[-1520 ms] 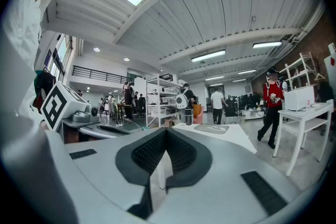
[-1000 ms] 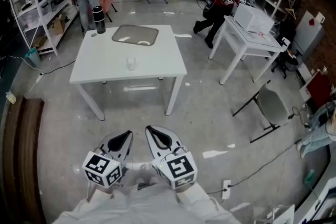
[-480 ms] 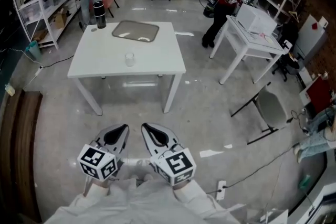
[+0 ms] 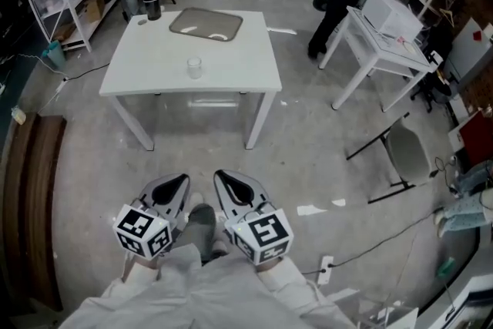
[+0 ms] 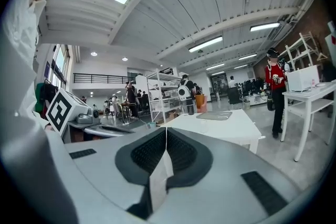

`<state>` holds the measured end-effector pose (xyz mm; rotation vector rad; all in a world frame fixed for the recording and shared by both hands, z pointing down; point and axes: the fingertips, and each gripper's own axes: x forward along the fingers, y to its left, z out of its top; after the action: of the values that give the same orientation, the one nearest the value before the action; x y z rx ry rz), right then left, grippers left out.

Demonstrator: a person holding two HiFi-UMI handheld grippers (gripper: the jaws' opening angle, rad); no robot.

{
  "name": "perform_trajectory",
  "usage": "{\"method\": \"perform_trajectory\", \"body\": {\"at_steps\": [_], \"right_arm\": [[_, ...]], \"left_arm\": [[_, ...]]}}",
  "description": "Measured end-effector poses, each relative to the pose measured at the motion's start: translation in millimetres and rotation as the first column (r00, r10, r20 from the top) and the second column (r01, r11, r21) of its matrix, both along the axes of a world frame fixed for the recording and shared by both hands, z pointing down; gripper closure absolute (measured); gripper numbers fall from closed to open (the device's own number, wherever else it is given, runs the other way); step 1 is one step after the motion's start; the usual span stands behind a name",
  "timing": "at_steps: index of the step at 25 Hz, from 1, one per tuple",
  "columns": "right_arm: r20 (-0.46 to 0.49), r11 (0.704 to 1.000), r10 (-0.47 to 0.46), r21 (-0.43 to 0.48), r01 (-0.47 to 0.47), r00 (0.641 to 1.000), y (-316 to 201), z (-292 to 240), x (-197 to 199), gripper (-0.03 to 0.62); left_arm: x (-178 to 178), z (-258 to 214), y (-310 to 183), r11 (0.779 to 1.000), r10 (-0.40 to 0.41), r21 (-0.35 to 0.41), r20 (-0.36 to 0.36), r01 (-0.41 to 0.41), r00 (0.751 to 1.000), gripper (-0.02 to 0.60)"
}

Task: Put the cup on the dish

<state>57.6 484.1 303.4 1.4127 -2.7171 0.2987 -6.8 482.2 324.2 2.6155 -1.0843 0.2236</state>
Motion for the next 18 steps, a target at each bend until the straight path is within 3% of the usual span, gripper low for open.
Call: {"method": "perform_trajectory", "body": {"at_steps": [6, 15, 18], "right_arm": [[-0.01, 1.0, 0.017, 0.01, -0.017, 1.0, -55.3, 1.3, -9.0, 0.579], [-0.017, 0.999, 0.034, 0.013, -0.034, 0.999, -195.1, -9.3, -36.8, 0.579], [-0.011, 0.998, 0.055, 0.025, -0.055, 0.998, -237.3, -15.0, -45.9, 0.579]], "left_arm": [[-8.8, 4.8, -61.6, 1.0, -0.004, -0.002, 0.015, 0.004, 1.0, 0.573], [-31.3, -0.7, -200.1, 0.999, 0.042, -0.013, 0.039, -0.041, 0.998, 0.572], [-35.7, -7.2, -241.9, 0.997, 0.07, 0.014, 0.052, -0.07, 0.996, 0.572]]}}
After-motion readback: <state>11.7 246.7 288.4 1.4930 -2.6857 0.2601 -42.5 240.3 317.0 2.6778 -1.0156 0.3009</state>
